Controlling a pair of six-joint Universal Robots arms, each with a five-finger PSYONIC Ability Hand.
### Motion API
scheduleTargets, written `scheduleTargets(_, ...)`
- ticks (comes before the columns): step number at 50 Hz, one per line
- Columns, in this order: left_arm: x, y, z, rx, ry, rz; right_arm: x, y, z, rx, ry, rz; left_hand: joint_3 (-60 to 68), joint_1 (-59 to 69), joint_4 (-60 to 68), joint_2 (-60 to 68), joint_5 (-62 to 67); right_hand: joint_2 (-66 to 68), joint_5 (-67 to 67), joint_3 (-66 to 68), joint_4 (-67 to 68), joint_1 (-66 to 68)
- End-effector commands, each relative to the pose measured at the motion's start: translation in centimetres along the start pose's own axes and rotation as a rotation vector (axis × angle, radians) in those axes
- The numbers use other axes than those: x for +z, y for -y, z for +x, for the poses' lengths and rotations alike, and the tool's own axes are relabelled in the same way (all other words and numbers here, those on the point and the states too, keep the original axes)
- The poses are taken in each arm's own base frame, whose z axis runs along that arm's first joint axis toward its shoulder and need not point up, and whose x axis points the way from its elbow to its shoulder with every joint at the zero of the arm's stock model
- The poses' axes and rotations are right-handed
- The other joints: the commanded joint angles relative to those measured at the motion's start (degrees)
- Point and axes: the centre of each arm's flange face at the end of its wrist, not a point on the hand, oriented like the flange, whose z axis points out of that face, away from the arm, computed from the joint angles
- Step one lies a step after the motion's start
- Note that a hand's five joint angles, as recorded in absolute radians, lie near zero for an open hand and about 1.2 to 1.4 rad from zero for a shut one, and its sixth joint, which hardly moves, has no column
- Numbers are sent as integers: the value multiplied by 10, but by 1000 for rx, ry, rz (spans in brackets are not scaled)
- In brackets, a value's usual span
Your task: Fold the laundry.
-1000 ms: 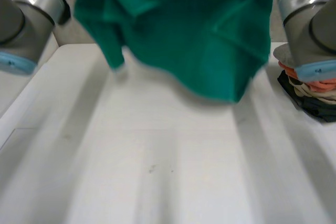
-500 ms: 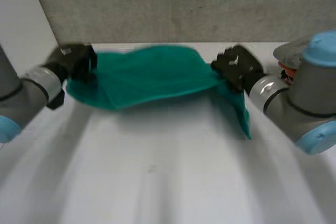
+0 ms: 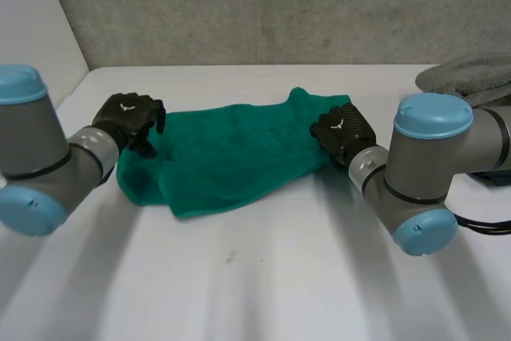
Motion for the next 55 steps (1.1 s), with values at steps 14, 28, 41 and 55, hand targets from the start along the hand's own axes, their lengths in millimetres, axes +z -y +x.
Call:
scheduleTargets(14, -28, -61, 66, 16, -179, -129, -8, -3, 0, 34, 10, -23, -27, -50, -28, -29, -27, 128, 129, 121, 116, 163)
scheduleTargets(28, 4, -66, 63, 58, -140, -93, -10, -8, -2, 38, 19, -36, 62, 39, 61, 60, 62, 128, 129, 121, 116, 163)
scheduleTargets(41, 7, -43, 53, 210, -89, -41, -13, -6, -1, 184, 18, -49, 358, 335, 357, 356, 358, -426, -425, -433, -438, -391)
scheduleTargets(55, -19, 22, 35, 119, -26, 124, -38, -48, 43, 571, -15, -305, 358, 335, 357, 356, 358, -394, -393, -402, -406, -359)
